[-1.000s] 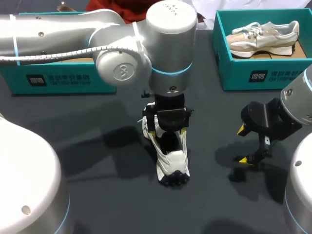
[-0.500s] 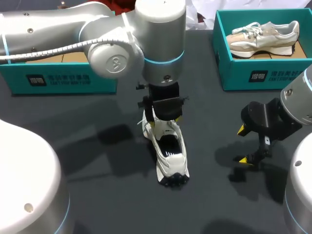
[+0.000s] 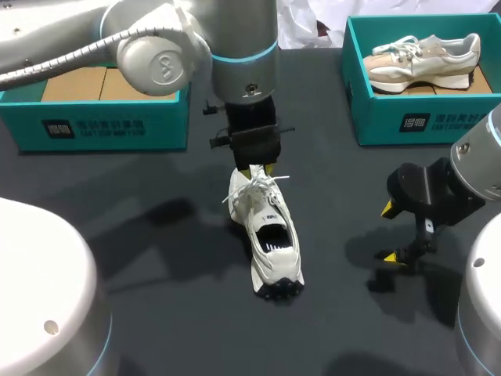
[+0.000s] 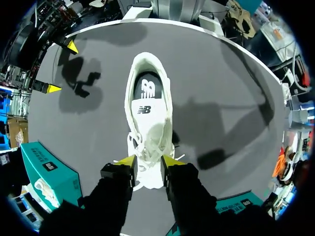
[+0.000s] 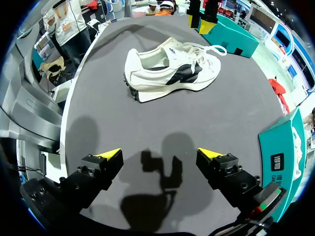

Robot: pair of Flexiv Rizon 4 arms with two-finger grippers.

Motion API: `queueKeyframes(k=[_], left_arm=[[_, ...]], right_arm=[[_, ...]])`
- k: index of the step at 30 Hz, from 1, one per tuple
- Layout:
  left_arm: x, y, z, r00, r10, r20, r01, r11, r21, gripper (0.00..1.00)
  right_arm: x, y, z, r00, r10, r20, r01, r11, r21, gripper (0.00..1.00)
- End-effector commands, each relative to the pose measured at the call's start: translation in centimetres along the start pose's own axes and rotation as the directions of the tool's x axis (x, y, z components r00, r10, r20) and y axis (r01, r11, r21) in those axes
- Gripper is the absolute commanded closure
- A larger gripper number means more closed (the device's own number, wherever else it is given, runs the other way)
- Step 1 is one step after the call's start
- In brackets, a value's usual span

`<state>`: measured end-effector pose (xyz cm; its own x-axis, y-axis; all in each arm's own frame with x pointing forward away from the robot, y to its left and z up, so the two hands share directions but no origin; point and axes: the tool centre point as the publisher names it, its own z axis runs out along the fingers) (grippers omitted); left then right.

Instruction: Take the shoe out of the shoebox, open the shoe tongue, remove and reinsert the insole, then place the shoe into the shoebox

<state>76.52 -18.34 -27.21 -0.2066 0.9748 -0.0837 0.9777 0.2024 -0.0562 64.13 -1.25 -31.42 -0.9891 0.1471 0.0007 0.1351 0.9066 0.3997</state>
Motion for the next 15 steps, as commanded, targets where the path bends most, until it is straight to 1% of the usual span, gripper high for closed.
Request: queueKeyframes(k=[1, 4, 6, 10, 12, 14, 15], left_arm=[[0.4, -0.3, 0.0, 1.0, 0.008, 0.014, -0.008, 1.0, 0.003, 0.8], [0.0, -0.8, 0.7, 0.999, 0.032, 0.018, -0.032, 0.999, 0.031, 0.83], [-0.3, -1.3, 1.3, 0.999, 0.044, 0.007, -0.044, 0.998, 0.035, 0.83], [-0.9, -2.3, 2.7, 0.997, 0.073, -0.003, -0.073, 0.995, 0.062, 0.82], [-1.0, -2.9, 3.3, 0.997, 0.078, -0.007, -0.077, 0.995, 0.063, 0.82], [-1.1, -3.3, 3.8, 0.996, 0.088, -0.008, -0.087, 0.993, 0.084, 0.83], [-1.2, -3.7, 4.2, 0.996, 0.089, -0.011, -0.087, 0.993, 0.083, 0.82]], right_arm=[[0.2, 0.0, 0.0, 1.0, 0.0, 0.004, 0.0, 1.0, 0.001, 0.0], [0.2, 0.0, 0.0, 1.0, 0.0, 0.004, 0.0, 1.0, 0.001, 0.0], [0.2, 0.0, 0.0, 1.0, 0.0, 0.004, 0.0, 1.0, 0.001, 0.0], [0.2, 0.0, 0.0, 1.0, 0.0, 0.004, 0.0, 1.0, 0.001, 0.0], [0.2, 0.0, 0.0, 1.0, 0.0, 0.004, 0.0, 1.0, 0.001, 0.0], [0.2, 0.0, 0.0, 1.0, 0.0, 0.004, 0.0, 1.0, 0.001, 0.0], [0.2, 0.0, 0.0, 1.0, 0.0, 0.004, 0.0, 1.0, 0.001, 0.0]])
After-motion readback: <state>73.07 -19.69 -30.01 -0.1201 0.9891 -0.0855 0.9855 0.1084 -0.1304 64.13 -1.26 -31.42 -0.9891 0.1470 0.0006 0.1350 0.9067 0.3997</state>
